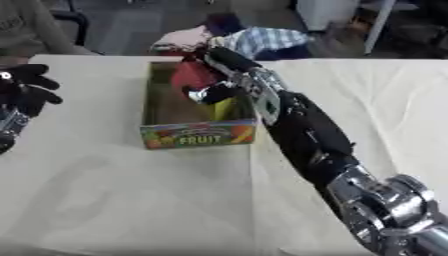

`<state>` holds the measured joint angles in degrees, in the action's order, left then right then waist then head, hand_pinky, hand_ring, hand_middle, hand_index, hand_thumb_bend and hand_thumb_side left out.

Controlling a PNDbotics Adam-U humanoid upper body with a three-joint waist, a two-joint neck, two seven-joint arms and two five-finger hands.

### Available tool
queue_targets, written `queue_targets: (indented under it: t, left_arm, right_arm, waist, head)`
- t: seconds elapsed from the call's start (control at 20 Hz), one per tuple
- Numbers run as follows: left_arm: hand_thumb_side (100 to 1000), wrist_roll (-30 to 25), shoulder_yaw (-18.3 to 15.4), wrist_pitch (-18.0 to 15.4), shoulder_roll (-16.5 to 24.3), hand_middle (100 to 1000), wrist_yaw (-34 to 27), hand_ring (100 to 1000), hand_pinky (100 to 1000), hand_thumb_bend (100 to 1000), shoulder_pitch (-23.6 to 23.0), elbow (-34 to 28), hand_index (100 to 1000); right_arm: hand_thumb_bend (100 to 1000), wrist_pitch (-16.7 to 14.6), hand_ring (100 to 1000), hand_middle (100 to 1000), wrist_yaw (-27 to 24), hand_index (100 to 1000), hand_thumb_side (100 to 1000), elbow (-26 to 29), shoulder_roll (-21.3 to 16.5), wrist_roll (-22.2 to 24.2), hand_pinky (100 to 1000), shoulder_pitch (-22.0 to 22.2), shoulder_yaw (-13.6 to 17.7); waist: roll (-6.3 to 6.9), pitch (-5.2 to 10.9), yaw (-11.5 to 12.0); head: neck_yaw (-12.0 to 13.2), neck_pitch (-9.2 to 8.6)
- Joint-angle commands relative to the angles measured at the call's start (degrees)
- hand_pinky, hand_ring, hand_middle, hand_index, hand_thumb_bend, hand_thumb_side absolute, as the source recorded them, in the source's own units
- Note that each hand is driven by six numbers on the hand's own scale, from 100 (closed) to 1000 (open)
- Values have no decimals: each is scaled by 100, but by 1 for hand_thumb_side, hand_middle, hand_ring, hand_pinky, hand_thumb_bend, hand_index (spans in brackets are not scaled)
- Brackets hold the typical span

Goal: Pick up objects on the table and place them in the box.

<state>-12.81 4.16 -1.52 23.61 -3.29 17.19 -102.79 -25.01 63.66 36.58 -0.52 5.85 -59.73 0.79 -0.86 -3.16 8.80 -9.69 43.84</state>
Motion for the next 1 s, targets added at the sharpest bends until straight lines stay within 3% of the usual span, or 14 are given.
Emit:
queue_targets:
  t: [0.05, 0.25, 0.55, 0.75, 0.8, 1.0]
  left_arm:
    - [648, -28, -19, -5, 32, 644, -19, 631, 810, 427, 91, -107, 840]
    - [651, -19, -39, -8, 37, 644, -14, 631, 811, 422, 75, -95, 840]
    - [651, 43, -105, -14, 62, 643, 6, 631, 811, 421, 26, -69, 839]
    - [652, 196, -190, -4, 89, 642, 23, 631, 809, 421, -35, -14, 835]
    - [654, 240, -207, 1, 92, 642, 22, 631, 809, 420, -50, 0, 832]
    - [653, 388, -266, 8, 120, 648, 30, 638, 809, 425, -120, 30, 827]
  right_arm:
    - [217, -21, 735, 829, 141, 910, 586, -3, 7, 48, 701, -95, -20]
    - [252, -107, 867, 889, 224, 934, 679, -24, -5, 215, 801, -52, -92]
    - [243, -361, 828, 875, 6, 926, 530, 261, -225, 233, 768, -35, -181]
    - [194, -546, 766, 842, -668, 910, 466, 630, -635, -19, 723, 77, -276]
    - [133, -541, 741, 829, -890, 905, 470, 714, -744, -90, 709, 129, -289]
    - [100, -311, 697, 804, -2045, 891, 490, 1174, -1267, -359, 688, 452, -332]
  waist:
    - [29, 62, -7]
    - [23, 63, -30]
    - [11, 52, -115]
    - [-19, 24, -183]
    - [-23, 17, -202]
    - [-35, -11, -291]
  head:
    - [-9, 28]
    - [9, 27]
    - [78, 15]
    - [171, -1]
    - [193, -6]
    - [262, -6]
